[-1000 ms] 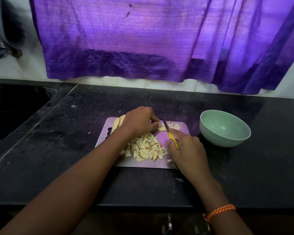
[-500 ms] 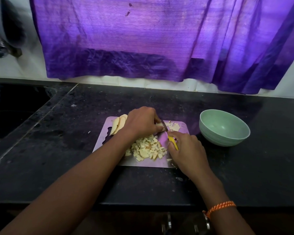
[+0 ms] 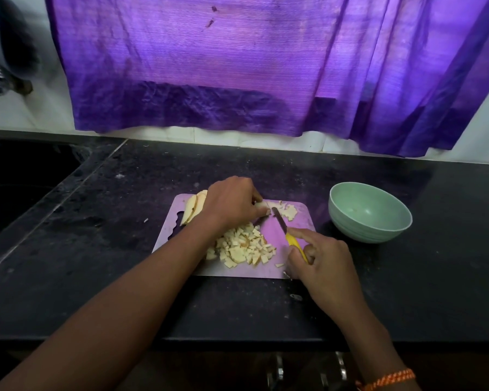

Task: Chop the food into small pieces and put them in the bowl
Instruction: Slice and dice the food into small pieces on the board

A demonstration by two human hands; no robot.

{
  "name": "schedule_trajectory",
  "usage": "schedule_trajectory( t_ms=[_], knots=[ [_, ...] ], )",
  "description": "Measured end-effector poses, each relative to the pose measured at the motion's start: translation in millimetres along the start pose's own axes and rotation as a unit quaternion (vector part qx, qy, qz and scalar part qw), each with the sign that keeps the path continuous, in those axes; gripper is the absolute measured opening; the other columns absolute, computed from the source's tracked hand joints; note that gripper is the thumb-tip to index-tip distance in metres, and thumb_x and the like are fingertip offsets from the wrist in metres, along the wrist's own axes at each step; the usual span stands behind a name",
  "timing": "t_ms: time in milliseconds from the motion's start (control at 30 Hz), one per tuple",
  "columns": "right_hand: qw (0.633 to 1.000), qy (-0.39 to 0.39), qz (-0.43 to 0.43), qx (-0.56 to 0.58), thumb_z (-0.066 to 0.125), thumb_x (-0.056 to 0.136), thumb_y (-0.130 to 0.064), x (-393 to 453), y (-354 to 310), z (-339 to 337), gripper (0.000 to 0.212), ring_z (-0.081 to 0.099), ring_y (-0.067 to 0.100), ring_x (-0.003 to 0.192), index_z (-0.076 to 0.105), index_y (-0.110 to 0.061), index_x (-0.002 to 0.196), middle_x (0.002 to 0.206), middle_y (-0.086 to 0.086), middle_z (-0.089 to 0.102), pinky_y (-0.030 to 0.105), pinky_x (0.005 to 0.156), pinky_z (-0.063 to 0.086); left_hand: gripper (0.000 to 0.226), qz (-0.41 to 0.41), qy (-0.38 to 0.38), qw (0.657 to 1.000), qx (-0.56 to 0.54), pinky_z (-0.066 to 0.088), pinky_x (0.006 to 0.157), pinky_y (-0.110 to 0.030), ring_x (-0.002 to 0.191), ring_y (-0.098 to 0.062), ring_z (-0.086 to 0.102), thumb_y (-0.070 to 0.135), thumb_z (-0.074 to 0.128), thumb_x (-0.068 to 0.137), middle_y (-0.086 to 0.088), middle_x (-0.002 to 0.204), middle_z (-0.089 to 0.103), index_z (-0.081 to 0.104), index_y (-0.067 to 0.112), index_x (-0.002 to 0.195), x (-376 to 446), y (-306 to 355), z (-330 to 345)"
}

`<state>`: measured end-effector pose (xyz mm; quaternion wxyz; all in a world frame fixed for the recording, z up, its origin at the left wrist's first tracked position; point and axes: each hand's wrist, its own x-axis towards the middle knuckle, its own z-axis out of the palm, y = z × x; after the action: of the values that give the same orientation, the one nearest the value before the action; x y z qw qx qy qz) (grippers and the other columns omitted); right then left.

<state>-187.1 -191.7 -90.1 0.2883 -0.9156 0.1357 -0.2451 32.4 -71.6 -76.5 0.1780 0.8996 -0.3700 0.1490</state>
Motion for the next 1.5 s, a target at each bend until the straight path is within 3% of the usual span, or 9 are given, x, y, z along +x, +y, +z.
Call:
schedule_trajectory(
  t_ms=[100, 200, 467, 600, 833, 1067, 1233, 1400, 1500],
  knots=[
    [0.999, 0.031, -0.002, 0.02, 0.067, 0.094, -0.026, 7.3, -2.0, 0.1, 0.036, 0.043, 0.01, 0.049, 0.071, -0.03, 0.129, 0.05, -0.007, 0.047, 0.029, 0.053, 0.041, 0.025, -0.022, -0.009, 1.0, -0.02, 0.047, 0.061, -0.026, 0.083, -0.004, 0.067, 0.055, 0.074, 0.094, 0.018, 0.1, 0.078, 0.084, 0.036, 0.106, 2.1, -10.9, -7.3],
    [1.0, 0.016, -0.008, 0.0, 0.064, 0.095, -0.031, 16.8, -6.4, 6.2, 0.039, 0.052, 0.009, 0.058, 0.067, -0.034, 0.133, 0.057, -0.01, 0.05, 0.034, 0.062, 0.051, 0.013, -0.035, -0.001, 0.999, -0.035, 0.045, 0.06, -0.025, 0.08, -0.004, 0.066, 0.042, 0.074, 0.097, 0.017, 0.094, 0.079, 0.085, 0.036, 0.101, 1.7, -17.6, -9.9],
    [0.994, -0.027, -0.018, -0.103, 0.054, 0.1, -0.043, 32.7, -12.3, 18.2, 0.044, 0.064, 0.024, 0.095, 0.057, -0.038, 0.144, 0.11, 0.003, 0.072, 0.034, 0.073, 0.049, 0.019, -0.01, -0.029, 0.998, -0.053, 0.054, 0.067, -0.028, 0.085, -0.005, 0.067, 0.048, 0.074, 0.094, 0.017, 0.102, 0.078, 0.084, 0.036, 0.105, 1.3, -15.2, -5.1],
    [0.993, -0.047, -0.013, -0.103, 0.057, 0.098, -0.044, 38.5, -11.3, 19.3, 0.044, 0.066, 0.026, 0.102, 0.058, -0.038, 0.142, 0.118, 0.004, 0.07, 0.042, 0.084, 0.057, 0.018, -0.01, -0.025, 0.999, -0.042, 0.054, 0.068, -0.029, 0.088, -0.008, 0.068, 0.047, 0.074, 0.094, 0.016, 0.098, 0.078, 0.083, 0.036, 0.105, -0.7, -13.1, -4.2],
    [0.993, -0.051, -0.024, -0.101, 0.057, 0.099, -0.039, 38.7, -13.2, 17.6, 0.042, 0.067, 0.025, 0.103, 0.059, -0.036, 0.141, 0.119, 0.005, 0.07, 0.04, 0.083, 0.056, 0.031, -0.022, -0.018, 0.999, -0.026, 0.047, 0.06, -0.023, 0.081, -0.005, 0.065, 0.061, 0.078, 0.086, 0.016, 0.091, 0.076, 0.082, 0.034, 0.101, -1.9, -3.1, -3.9],
    [0.994, -0.031, -0.029, -0.099, 0.055, 0.098, -0.042, 14.7, -7.0, 11.2, 0.042, 0.064, 0.026, 0.083, 0.059, -0.039, 0.14, 0.083, 0.001, 0.064, 0.038, 0.071, 0.052, 0.039, -0.028, -0.012, 1.0, -0.005, 0.059, 0.069, -0.031, 0.082, -0.007, 0.068, 0.068, 0.076, 0.085, 0.015, 0.089, 0.076, 0.081, 0.033, 0.101, -2.7, -0.1, -3.8],
    [0.996, -0.012, -0.032, -0.086, 0.058, 0.097, -0.041, -4.2, -2.3, 4.1, 0.043, 0.061, 0.018, 0.08, 0.061, -0.039, 0.14, 0.088, -0.006, 0.072, 0.037, 0.069, 0.053, 0.041, -0.016, 0.0, 1.0, 0.024, 0.062, 0.07, -0.035, 0.083, -0.008, 0.067, 0.069, 0.076, 0.085, 0.014, 0.089, 0.077, 0.083, 0.033, 0.101, -2.3, 0.7, -5.0],
    [0.999, 0.008, -0.032, -0.019, 0.064, 0.096, -0.032, -5.9, -2.6, 0.6, 0.037, 0.041, 0.004, 0.056, 0.068, -0.035, 0.133, 0.051, -0.017, 0.046, 0.027, 0.059, 0.037, 0.037, -0.003, 0.005, 1.0, 0.025, 0.062, 0.07, -0.035, 0.083, -0.006, 0.065, 0.066, 0.077, 0.086, 0.015, 0.09, 0.077, 0.083, 0.032, 0.101, -2.8, 0.4, -5.4],
    [0.999, 0.031, -0.026, -0.005, 0.064, 0.097, -0.03, 0.5, -3.0, 1.5, 0.038, 0.042, 0.004, 0.058, 0.067, -0.033, 0.135, 0.051, -0.016, 0.048, 0.029, 0.061, 0.041, 0.037, -0.002, -0.001, 1.0, 0.02, 0.061, 0.069, -0.033, 0.083, -0.006, 0.066, 0.066, 0.076, 0.086, 0.016, 0.091, 0.076, 0.083, 0.033, 0.101, -2.3, -0.1, -5.8]
  ],
)
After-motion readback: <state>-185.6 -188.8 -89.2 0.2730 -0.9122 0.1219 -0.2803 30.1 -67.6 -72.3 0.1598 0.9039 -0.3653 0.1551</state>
